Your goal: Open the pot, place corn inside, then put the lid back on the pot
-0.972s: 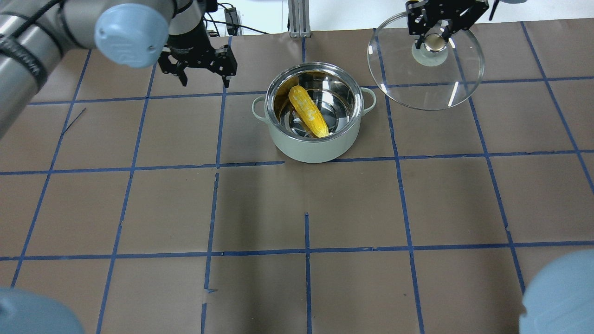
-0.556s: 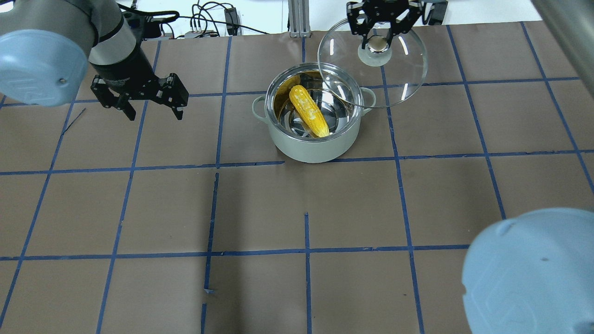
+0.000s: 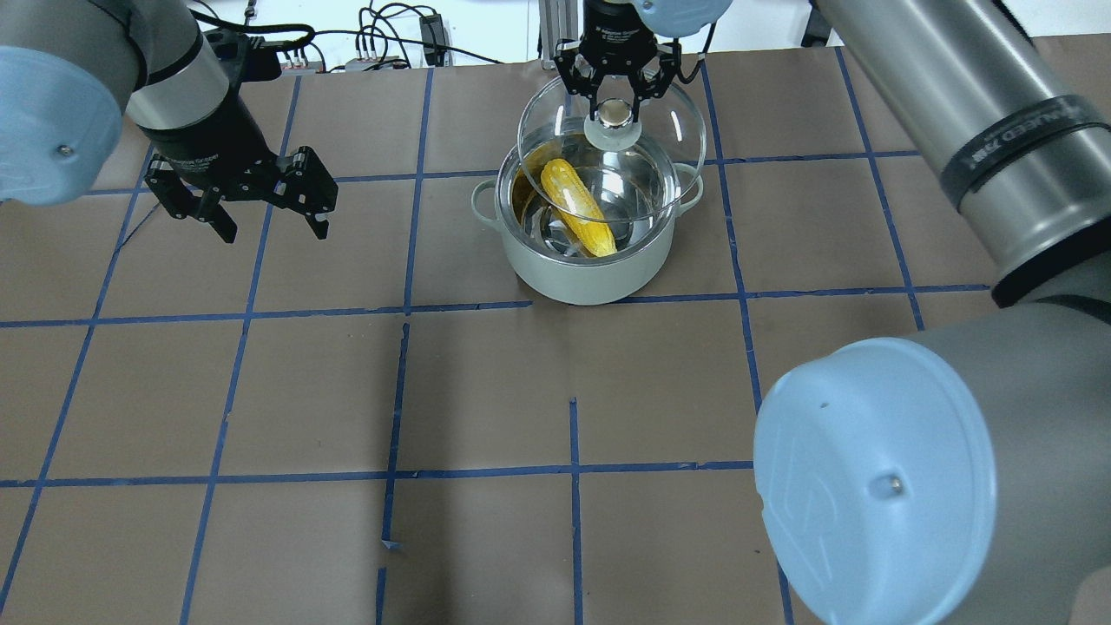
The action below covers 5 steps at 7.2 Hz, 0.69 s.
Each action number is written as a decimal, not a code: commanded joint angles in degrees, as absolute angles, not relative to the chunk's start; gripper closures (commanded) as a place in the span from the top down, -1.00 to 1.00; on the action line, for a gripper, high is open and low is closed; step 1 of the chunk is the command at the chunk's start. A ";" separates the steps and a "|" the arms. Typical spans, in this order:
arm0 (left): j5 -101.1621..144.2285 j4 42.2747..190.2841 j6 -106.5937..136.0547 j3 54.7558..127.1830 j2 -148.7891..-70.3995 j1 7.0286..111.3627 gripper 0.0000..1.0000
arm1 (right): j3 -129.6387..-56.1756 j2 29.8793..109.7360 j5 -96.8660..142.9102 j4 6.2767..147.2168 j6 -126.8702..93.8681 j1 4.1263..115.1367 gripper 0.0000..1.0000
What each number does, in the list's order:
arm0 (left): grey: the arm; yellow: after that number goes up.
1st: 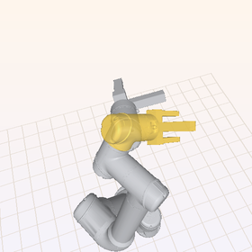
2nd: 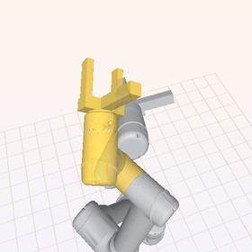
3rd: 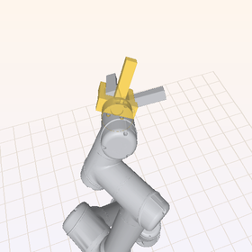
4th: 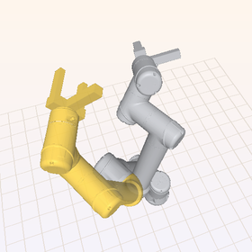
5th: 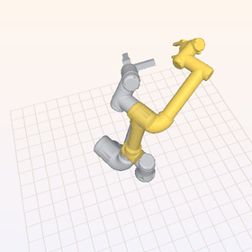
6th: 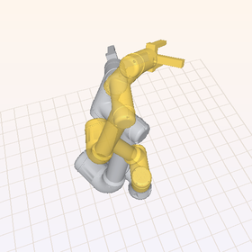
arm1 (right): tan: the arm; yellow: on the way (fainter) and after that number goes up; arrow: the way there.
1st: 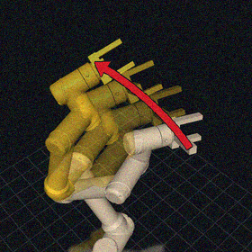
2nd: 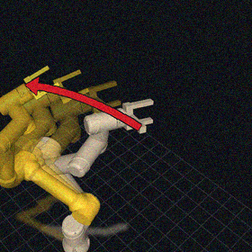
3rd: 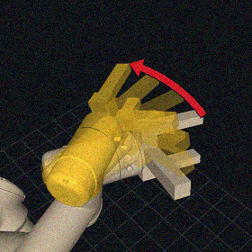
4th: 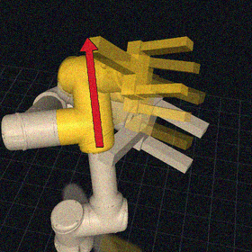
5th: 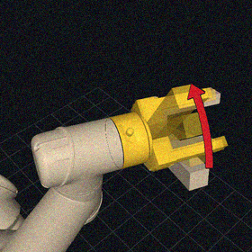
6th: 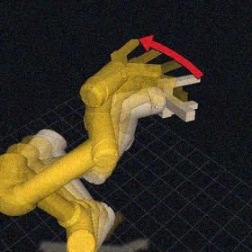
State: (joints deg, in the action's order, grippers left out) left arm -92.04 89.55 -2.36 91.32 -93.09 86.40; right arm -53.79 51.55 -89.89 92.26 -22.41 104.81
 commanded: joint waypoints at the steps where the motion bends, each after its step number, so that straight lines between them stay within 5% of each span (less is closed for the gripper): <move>1: -92.20 89.56 -2.29 91.23 -92.55 86.31 1.00 | -53.44 49.66 -89.74 91.68 -24.69 106.87 -0.80; 5: -91.85 89.47 -2.81 91.41 -92.90 86.13 1.00 | -53.96 49.92 -89.91 91.06 -25.23 107.67 -0.80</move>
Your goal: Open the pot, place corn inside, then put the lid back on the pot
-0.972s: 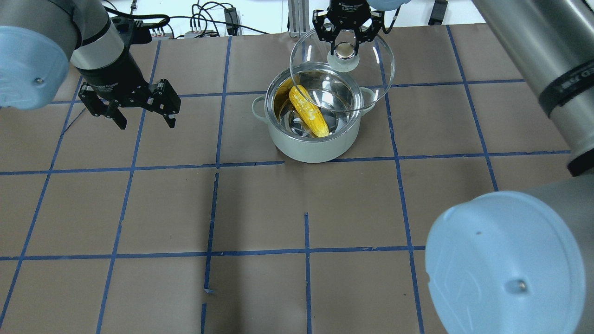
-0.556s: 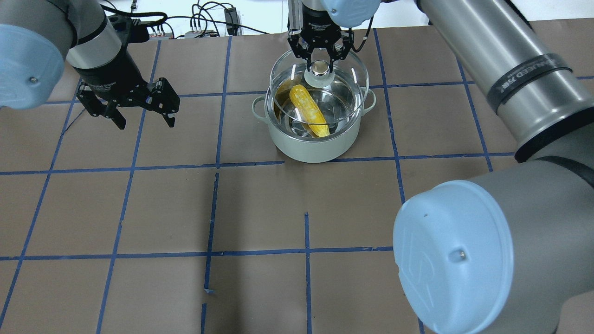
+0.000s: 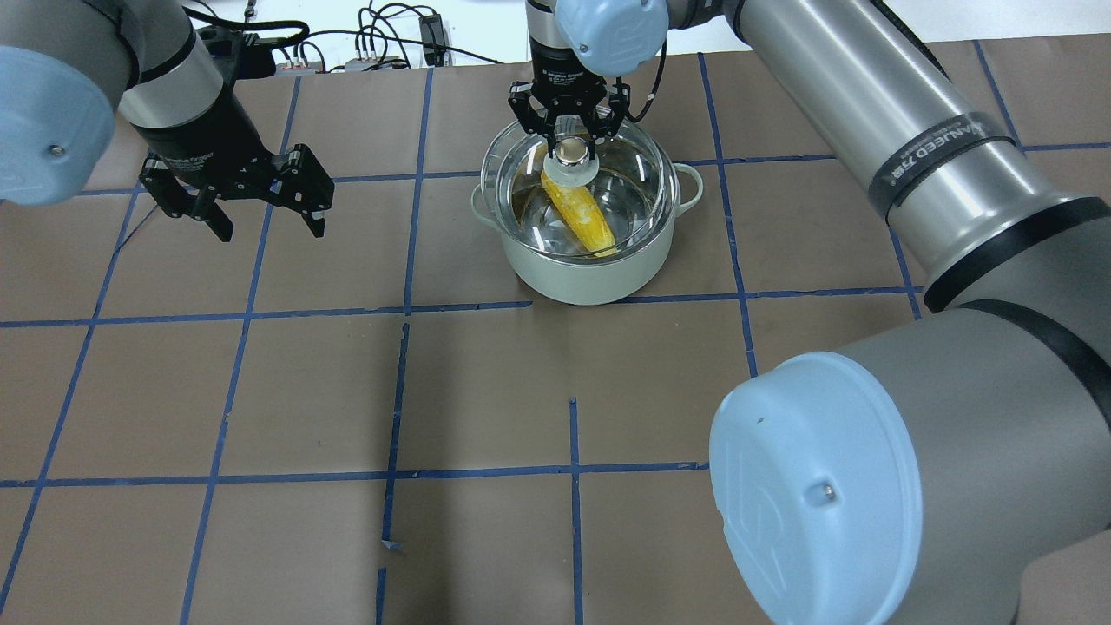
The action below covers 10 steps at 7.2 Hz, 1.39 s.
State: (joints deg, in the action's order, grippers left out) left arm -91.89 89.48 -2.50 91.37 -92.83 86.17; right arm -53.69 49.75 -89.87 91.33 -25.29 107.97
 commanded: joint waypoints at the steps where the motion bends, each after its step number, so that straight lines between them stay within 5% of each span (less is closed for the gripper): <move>1: -91.85 89.47 -2.81 91.41 -92.90 86.13 1.00 | -53.53 50.01 -89.91 89.49 -24.96 107.58 -0.80; 10: -91.93 89.47 -2.99 91.76 -92.72 86.04 1.00 | -53.70 49.75 -89.91 87.37 -24.87 106.97 -0.80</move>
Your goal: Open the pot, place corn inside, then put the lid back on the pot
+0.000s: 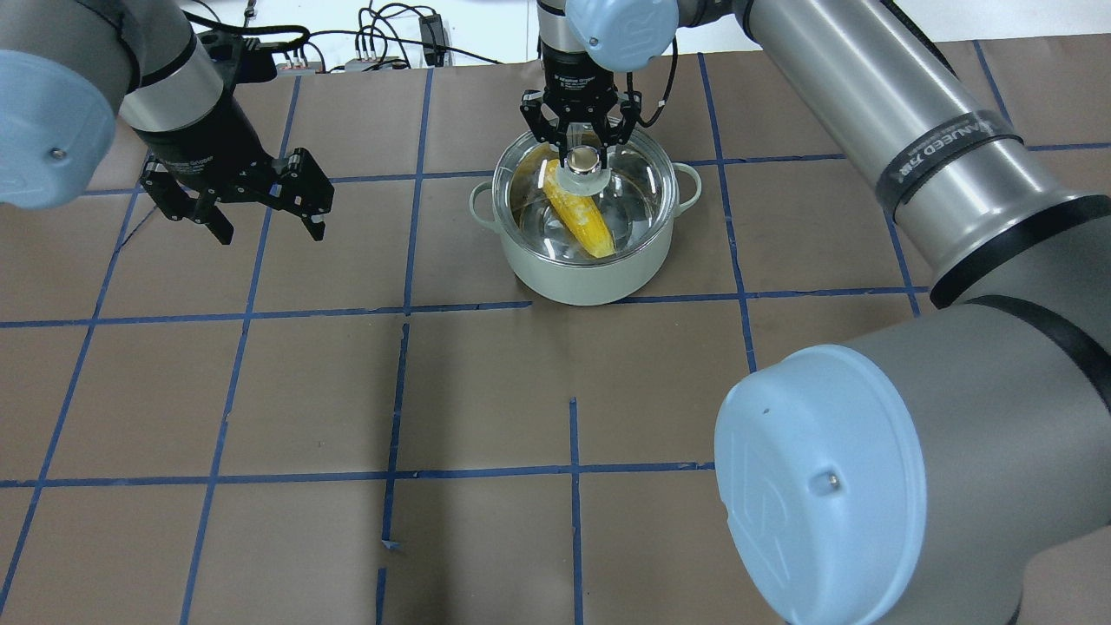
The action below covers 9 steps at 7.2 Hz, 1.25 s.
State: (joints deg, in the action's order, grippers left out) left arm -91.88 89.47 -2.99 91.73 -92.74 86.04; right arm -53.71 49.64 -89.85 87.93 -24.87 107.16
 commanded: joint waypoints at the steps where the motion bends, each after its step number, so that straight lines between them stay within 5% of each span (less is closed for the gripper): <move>1: -91.93 89.47 -2.99 92.02 -92.64 86.04 1.00 | -53.53 49.75 -89.91 87.36 -24.70 106.88 -0.80; 4: -91.93 89.47 -2.99 92.28 -92.64 86.13 1.00 | -53.44 49.40 -89.47 88.33 -24.17 106.79 -0.63; 6: -91.93 89.47 -2.99 92.64 -92.64 86.04 1.00 | -53.44 49.39 -89.47 88.24 -23.56 106.87 0.81; 7: -91.93 89.47 -2.99 92.72 -92.55 86.13 1.00 | -53.35 49.66 -89.39 88.68 -23.47 106.79 0.99; 9: -91.93 89.47 -2.99 92.72 -92.64 86.04 1.00 | -53.09 50.97 -90.43 89.46 -13.17 106.00 0.99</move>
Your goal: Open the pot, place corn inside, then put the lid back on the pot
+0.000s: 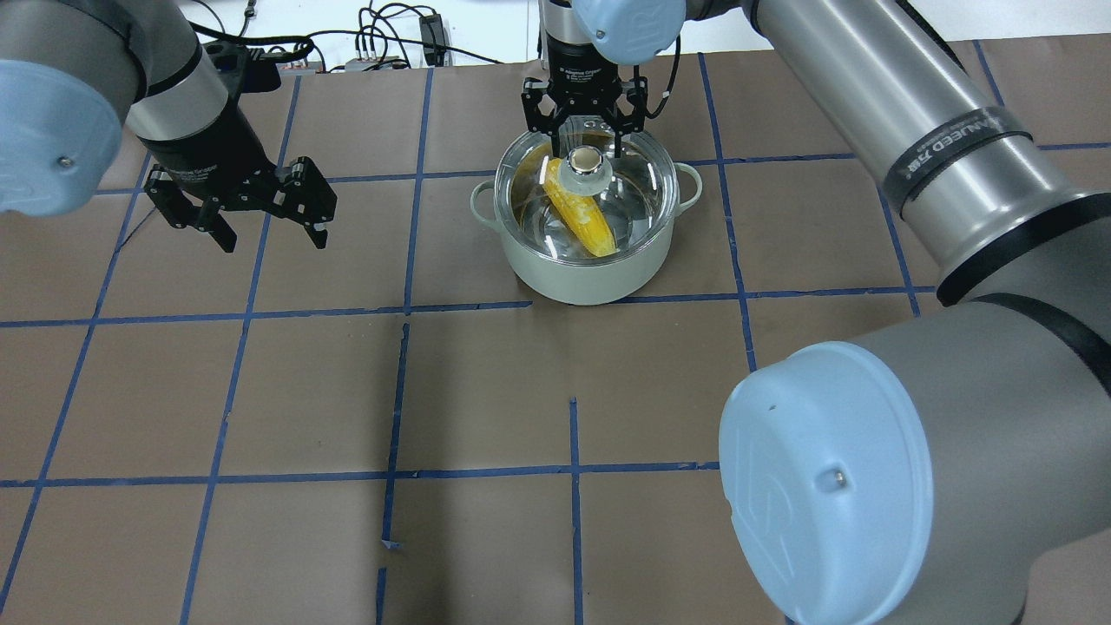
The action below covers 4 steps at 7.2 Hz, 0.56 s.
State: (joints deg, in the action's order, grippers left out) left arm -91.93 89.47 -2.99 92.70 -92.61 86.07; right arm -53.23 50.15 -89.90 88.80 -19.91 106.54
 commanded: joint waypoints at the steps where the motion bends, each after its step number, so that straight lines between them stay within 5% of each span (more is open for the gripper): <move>1: -91.93 89.39 -2.99 92.72 -92.64 86.04 1.00 | -53.09 52.89 -90.44 88.78 -8.83 101.91 0.99; 4: -91.93 89.30 -2.99 92.72 -92.64 86.04 1.00 | -54.58 60.37 -90.53 81.92 3.33 94.06 0.98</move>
State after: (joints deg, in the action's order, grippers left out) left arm -91.93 89.33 -2.99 92.72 -92.63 86.05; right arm -54.23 57.88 -90.51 84.19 0.35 96.72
